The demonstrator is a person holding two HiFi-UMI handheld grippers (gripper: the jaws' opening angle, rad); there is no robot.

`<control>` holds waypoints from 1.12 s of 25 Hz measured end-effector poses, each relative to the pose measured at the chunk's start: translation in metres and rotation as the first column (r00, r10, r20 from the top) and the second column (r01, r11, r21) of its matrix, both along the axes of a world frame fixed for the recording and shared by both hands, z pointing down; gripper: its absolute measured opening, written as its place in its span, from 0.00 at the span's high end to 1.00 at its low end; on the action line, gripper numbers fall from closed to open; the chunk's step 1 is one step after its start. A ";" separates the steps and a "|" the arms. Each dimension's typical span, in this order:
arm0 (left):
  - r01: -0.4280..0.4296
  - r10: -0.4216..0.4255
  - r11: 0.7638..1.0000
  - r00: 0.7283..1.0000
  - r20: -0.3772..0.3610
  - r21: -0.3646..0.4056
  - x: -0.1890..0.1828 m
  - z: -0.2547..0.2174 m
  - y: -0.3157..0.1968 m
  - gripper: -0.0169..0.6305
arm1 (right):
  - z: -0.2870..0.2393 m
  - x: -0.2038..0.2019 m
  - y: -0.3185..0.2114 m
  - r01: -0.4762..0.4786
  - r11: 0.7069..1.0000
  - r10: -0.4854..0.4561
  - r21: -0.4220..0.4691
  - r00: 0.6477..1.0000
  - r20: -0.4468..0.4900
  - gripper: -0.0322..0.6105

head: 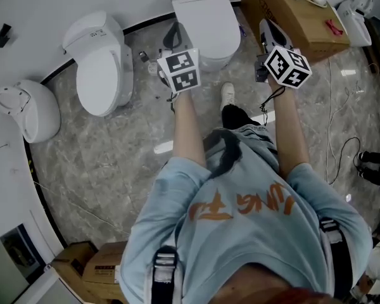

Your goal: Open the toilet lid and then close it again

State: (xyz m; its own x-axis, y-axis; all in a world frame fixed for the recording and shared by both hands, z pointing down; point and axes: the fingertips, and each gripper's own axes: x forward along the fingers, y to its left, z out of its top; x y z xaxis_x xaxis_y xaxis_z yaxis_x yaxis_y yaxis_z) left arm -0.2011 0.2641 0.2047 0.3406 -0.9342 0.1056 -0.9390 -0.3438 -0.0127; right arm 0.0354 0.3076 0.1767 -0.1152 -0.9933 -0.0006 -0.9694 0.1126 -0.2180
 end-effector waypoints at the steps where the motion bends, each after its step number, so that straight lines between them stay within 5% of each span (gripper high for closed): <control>1: 0.003 -0.002 1.000 1.000 0.015 -0.004 0.000 0.003 -0.003 0.94 | 0.004 -0.002 -0.007 0.011 1.000 -0.011 -0.008 1.000 0.007 0.93; 7: 0.008 -0.006 0.999 0.998 0.056 -0.036 0.006 0.024 -0.036 0.94 | 0.029 -0.014 -0.059 0.078 0.996 -0.076 -0.042 0.996 0.042 0.93; 14: 0.039 -0.038 0.996 0.999 0.010 -0.083 0.019 0.050 -0.103 0.94 | 0.060 -0.015 -0.139 0.135 0.987 -0.134 -0.089 0.991 0.016 0.93; 21: 0.017 -0.024 0.994 0.998 -0.060 -0.110 0.094 0.066 -0.205 0.94 | 0.062 0.057 -0.244 0.123 0.987 -0.130 -0.103 0.989 -0.068 0.93; 28: 0.006 -0.010 0.997 0.999 -0.044 -0.078 0.165 0.042 -0.290 0.94 | 0.031 0.112 -0.341 0.167 0.984 -0.175 -0.060 0.968 -0.181 0.93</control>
